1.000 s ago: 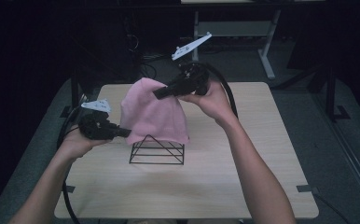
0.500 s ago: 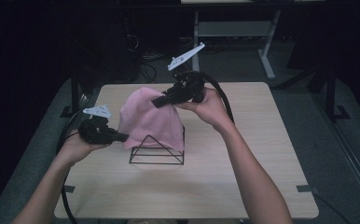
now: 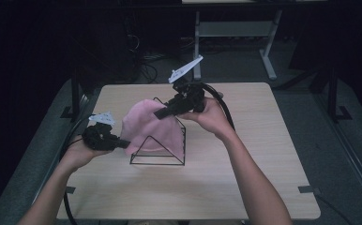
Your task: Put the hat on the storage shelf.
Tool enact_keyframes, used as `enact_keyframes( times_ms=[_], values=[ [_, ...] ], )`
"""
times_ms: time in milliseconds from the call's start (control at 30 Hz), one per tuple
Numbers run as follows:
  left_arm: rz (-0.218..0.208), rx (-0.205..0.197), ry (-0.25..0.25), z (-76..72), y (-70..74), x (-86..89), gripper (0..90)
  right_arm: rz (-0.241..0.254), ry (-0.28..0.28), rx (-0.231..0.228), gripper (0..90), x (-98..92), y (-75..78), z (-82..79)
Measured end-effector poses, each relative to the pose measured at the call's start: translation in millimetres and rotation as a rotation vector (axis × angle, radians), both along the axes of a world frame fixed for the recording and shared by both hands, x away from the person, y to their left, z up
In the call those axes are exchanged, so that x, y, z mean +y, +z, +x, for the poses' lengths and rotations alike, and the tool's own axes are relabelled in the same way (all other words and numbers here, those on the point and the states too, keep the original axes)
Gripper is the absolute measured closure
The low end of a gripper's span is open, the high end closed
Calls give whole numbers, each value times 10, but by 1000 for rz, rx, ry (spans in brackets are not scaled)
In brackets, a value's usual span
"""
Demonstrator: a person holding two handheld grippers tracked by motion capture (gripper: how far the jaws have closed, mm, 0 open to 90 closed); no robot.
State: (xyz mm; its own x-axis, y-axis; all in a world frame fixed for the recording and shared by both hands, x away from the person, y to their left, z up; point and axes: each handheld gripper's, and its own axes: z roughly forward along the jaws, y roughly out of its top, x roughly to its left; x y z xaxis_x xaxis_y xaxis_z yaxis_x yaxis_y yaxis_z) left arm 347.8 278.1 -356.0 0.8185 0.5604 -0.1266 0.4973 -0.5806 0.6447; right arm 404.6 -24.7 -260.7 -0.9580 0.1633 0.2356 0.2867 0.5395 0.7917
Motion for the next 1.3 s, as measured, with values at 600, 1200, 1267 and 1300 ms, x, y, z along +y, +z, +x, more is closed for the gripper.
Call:
enact_keyframes(
  times_ms=[600,1200,1267,1300],
  values=[
    [94,18,-5,24,-263,-13,832,-16,16,45,694,33,-300,-37],
    [163,10,-11,36,-409,-65,832,-18,9,60,702,-32,-465,-94],
    [174,10,-14,37,-417,-70,832,-19,7,79,708,-38,-489,-101],
    [178,9,-14,38,-420,-71,832,-20,10,76,712,-41,-502,-104]
  ],
)
